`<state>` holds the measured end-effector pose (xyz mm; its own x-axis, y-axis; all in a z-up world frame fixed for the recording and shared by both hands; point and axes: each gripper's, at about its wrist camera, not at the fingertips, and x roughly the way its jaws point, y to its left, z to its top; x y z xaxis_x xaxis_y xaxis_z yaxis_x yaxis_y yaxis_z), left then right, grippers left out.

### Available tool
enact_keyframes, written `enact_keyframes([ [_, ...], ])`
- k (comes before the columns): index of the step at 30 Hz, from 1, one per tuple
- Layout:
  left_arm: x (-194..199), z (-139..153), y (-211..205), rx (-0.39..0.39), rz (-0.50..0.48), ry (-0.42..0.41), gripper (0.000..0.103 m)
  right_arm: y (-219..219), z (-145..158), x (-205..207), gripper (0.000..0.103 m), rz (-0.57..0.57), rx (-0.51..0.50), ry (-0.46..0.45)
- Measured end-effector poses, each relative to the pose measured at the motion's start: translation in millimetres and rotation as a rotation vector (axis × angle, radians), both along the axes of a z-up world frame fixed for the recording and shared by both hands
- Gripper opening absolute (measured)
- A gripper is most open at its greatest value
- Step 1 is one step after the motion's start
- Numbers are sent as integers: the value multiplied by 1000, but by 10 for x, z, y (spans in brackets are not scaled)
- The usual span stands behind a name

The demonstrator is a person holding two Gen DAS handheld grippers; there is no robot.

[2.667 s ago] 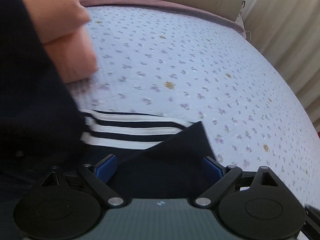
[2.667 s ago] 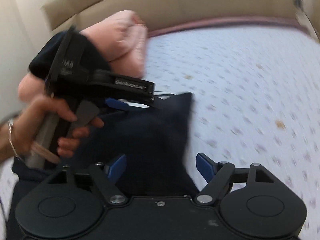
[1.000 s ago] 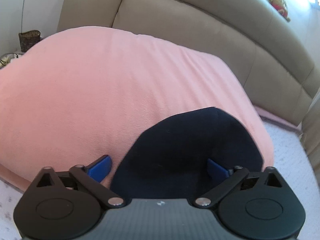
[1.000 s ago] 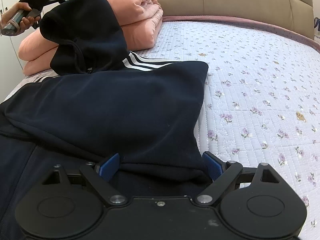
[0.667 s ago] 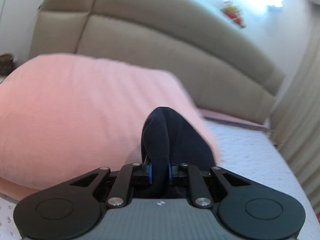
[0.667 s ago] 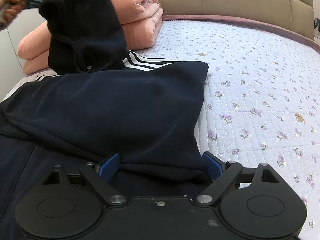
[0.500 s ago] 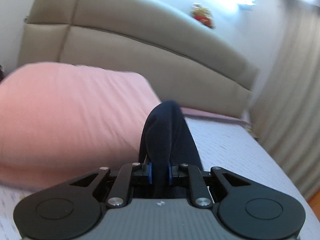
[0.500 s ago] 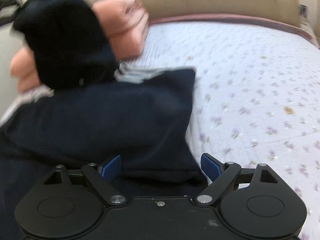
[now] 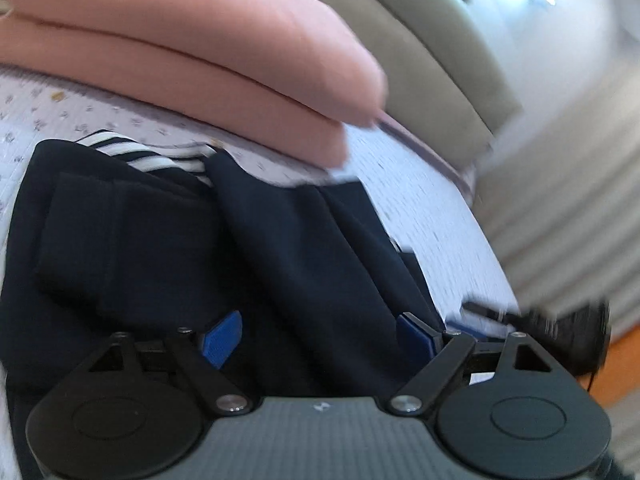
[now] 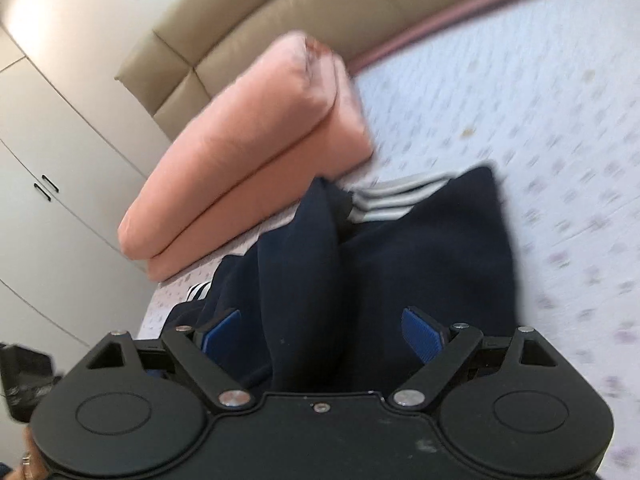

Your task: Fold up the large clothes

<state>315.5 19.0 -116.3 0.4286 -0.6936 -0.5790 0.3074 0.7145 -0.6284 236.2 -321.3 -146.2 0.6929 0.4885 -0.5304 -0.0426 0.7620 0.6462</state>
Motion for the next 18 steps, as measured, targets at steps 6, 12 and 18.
enact_keyframes([
  [6, 421, -539, -258, -78, -16, 187, 17, 249, -363, 437, 45, 115, 123, 147],
  [12, 198, -88, 43, -205, 156, -98, 6, 178, -6, 122, 6, 35, 282, -53],
  [18, 104, -670, 154, 35, 121, 66, 7, 517, -468, -12, 34, 112, 18, 196],
])
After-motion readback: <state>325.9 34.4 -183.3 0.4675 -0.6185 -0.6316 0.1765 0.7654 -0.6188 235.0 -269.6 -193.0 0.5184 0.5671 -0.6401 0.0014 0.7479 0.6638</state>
